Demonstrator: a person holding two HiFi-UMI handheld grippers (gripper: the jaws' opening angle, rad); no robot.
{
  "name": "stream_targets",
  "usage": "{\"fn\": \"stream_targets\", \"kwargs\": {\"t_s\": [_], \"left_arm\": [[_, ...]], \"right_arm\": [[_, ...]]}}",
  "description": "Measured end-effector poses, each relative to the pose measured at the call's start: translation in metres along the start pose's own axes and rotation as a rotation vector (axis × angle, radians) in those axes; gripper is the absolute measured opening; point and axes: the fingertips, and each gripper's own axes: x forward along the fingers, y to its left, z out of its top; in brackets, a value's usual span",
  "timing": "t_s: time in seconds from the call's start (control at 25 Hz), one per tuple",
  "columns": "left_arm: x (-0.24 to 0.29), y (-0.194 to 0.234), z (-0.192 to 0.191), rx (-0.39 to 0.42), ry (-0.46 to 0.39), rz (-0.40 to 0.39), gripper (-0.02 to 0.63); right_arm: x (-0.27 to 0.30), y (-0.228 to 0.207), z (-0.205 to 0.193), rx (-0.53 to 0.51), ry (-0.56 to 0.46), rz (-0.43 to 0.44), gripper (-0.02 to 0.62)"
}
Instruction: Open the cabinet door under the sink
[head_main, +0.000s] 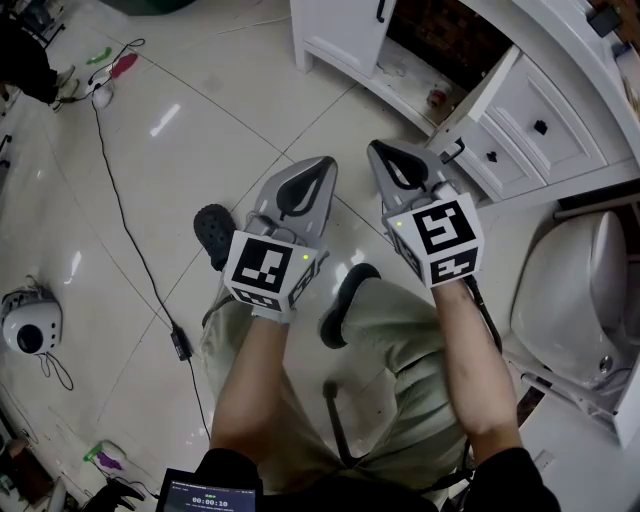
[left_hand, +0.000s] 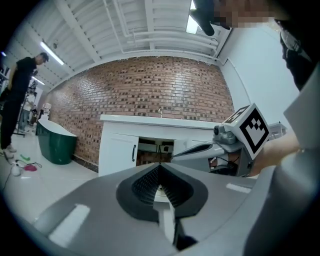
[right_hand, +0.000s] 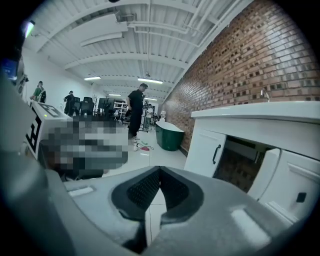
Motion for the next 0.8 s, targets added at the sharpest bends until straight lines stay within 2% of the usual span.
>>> {"fn": "stream_targets", "kwargs": {"t_s": [0.28,0.56,0.8], "left_arm": [[-0.006,0.030,0.018,0.017,-0.020,0.026,0.015],[-0.007,0.047,0.029,0.031,-0.027,0.030,0.016],[-0.011,0.061,0.032,0.037,-0.024,0.039,0.016]], "right_arm": [[0.023,0.026,0.026,0.024,-0.028,0.045,-0.008],[0.041,0.030,0.046,0.077,-0.066,0.047,-0.009],[0.053,0.036,0.051,0.070,-0.062,0.066,-0.009]]}}
